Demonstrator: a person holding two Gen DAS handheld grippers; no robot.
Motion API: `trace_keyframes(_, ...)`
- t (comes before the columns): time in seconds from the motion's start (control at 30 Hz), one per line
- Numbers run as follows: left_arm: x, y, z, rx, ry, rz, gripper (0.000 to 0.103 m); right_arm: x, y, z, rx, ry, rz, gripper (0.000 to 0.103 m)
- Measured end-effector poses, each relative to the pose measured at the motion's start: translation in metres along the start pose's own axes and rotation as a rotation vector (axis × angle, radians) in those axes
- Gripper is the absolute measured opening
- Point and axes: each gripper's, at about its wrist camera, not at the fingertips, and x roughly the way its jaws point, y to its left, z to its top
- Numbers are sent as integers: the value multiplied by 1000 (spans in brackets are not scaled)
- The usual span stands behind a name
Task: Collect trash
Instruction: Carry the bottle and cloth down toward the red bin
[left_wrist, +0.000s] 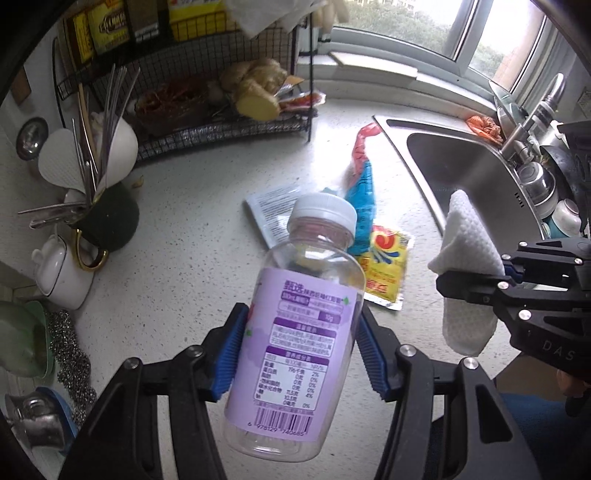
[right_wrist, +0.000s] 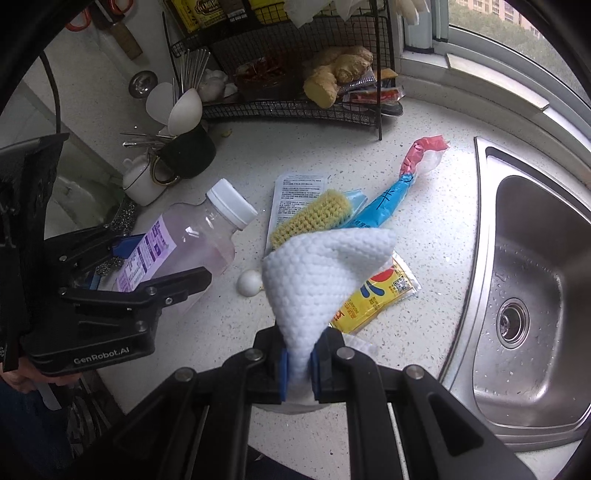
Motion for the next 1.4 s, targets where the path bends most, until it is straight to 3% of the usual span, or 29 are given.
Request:
trace_keyframes(0.47, -57, -101, -28, 24, -71, 20, 55, -70, -25, -62, 6, -123, -15, 8)
trace_keyframes(0.9, -97, -214, -105, 74, -96, 13, 56, -136, -44, -177, 50, -188, -18, 8)
trace_keyframes(1.2, -99, -280, -157, 105, -63, -12, 56, -160, -56, -240, 101, -199, -51, 8)
trace_keyframes(1.4, -77, -297, -177, 54, -29, -38, 56, -148, -66, -265, 128, -166, -59, 8)
